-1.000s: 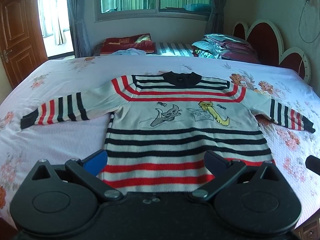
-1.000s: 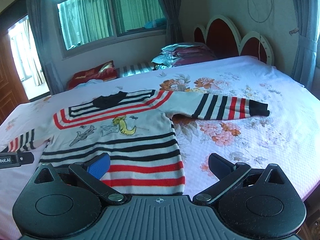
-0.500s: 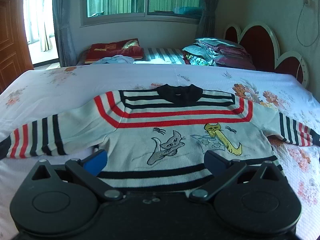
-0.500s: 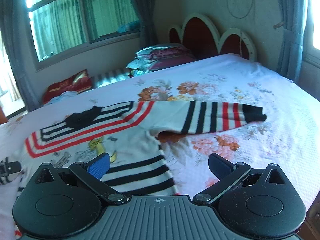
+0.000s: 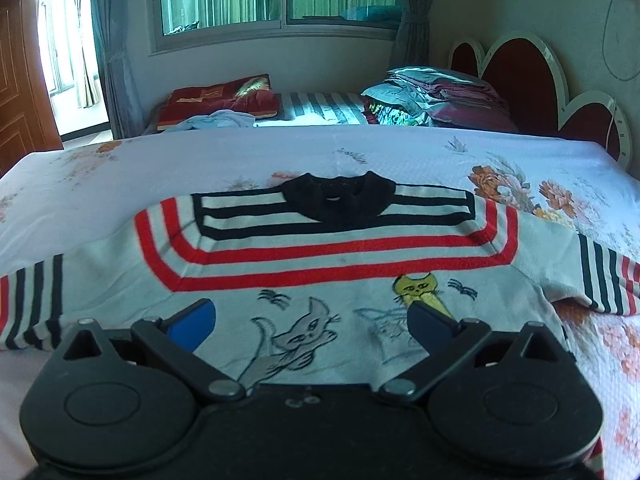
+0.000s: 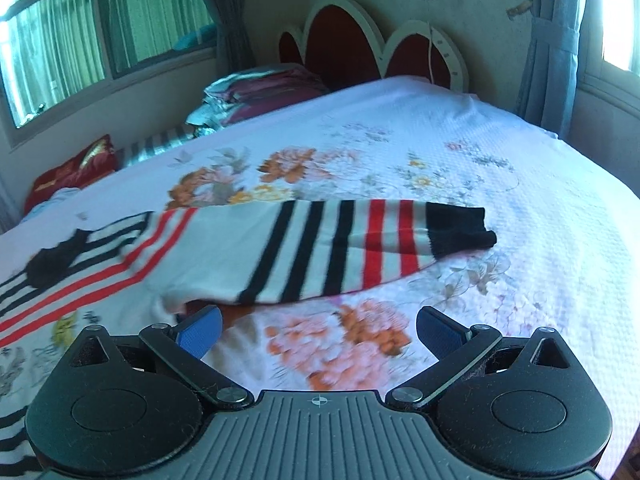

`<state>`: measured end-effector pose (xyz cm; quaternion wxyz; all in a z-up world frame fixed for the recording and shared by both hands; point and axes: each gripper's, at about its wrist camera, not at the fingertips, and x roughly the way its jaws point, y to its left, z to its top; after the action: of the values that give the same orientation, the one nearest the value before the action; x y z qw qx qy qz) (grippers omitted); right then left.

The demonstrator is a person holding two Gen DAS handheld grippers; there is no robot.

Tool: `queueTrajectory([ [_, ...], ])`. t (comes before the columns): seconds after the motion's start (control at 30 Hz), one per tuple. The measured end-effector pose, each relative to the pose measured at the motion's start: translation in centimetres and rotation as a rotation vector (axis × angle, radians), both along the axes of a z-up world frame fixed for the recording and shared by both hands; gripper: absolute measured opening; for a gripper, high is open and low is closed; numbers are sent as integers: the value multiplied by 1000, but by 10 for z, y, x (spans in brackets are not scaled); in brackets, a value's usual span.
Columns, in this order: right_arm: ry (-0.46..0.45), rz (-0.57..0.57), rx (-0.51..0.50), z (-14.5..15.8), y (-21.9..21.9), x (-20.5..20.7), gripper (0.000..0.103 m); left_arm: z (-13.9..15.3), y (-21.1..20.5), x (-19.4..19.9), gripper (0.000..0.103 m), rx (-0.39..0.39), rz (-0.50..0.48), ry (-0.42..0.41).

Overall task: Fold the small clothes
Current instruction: 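Move the right tool to the black sleeve cuff and close on it, then lift the sleeve with the right tool and lay it across the sweater body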

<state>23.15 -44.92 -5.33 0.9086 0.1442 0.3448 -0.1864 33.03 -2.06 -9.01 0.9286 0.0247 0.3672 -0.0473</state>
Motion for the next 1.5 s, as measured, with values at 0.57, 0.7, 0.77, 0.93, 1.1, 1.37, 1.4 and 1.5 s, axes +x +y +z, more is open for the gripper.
queueTrajectory([
  [0.57,62,-172,150,-71,-127,50,73,-38,-65,56,89,63,-4,60],
  [0.7,11,-209,180,-73,-137,58,65,-41,-63,62,84,67,3,79],
  [0.77,-7,-226,189,-74,-142,63,43,-41,-62,62,83,71,5,77],
  [0.93,-60,-234,197,-69,-142,69,8,-40,-57,65,71,48,-10,94],
  [1.1,-135,-115,102,-34,-105,82,7,-34,-45,67,67,6,2,100],
  [1.37,-226,243,105,10,39,125,7,-19,4,70,67,-50,55,76],
  [1.4,-220,292,112,9,63,131,7,-18,12,70,67,-54,63,73],
  [1.5,-185,418,135,-2,127,144,7,-15,38,69,67,-66,89,64],
])
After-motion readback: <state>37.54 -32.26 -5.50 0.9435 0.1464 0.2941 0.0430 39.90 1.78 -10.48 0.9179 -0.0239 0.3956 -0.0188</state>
